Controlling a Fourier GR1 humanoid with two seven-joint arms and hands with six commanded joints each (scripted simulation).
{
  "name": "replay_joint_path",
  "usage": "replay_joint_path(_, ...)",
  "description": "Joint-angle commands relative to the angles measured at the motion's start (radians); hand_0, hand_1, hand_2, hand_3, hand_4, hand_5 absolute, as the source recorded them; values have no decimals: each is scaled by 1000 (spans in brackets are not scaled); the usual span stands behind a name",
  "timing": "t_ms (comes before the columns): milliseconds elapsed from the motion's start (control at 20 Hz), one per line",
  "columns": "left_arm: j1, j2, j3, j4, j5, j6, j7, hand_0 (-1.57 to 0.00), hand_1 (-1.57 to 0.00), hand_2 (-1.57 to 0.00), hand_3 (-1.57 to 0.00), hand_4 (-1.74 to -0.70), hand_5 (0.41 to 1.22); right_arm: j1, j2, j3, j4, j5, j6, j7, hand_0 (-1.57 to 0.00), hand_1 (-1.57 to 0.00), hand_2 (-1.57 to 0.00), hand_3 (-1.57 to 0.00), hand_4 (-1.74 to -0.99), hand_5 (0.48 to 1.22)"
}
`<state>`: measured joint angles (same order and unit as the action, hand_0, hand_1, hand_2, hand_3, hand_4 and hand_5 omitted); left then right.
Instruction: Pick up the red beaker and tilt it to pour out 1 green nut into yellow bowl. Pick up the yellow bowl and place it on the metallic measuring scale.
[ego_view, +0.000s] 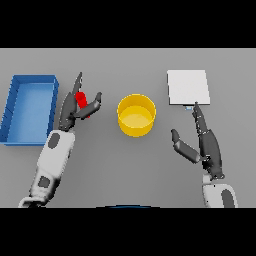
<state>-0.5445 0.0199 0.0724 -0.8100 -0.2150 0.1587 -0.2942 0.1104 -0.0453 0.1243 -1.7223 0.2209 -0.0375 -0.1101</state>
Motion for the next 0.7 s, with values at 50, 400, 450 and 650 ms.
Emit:
replay_joint_path(50,-17,-6,22,17,13,20,-28,-322,-364,-358,-218,-1355,770,-8,5,1,13,10,-9,9,1,1,1,1,-1252,690)
replay_joint_path(400,-38,-32,39,72,17,35,-154,-1309,-1318,-1317,-1203,-1606,1119,-28,3,-5,30,3,-5,4,1,1,1,1,-1232,685)
replay_joint_path(450,-45,-42,44,77,25,44,-142,-1361,-1369,-1367,-1277,-1633,1125,-32,4,-5,27,9,-11,10,1,1,1,1,-1219,680)
replay_joint_path(650,-53,-20,39,40,22,55,-86,-1485,-1488,-1488,-1451,-1697,1127,-26,4,-1,48,27,-21,-10,1,1,1,1,-1175,667)
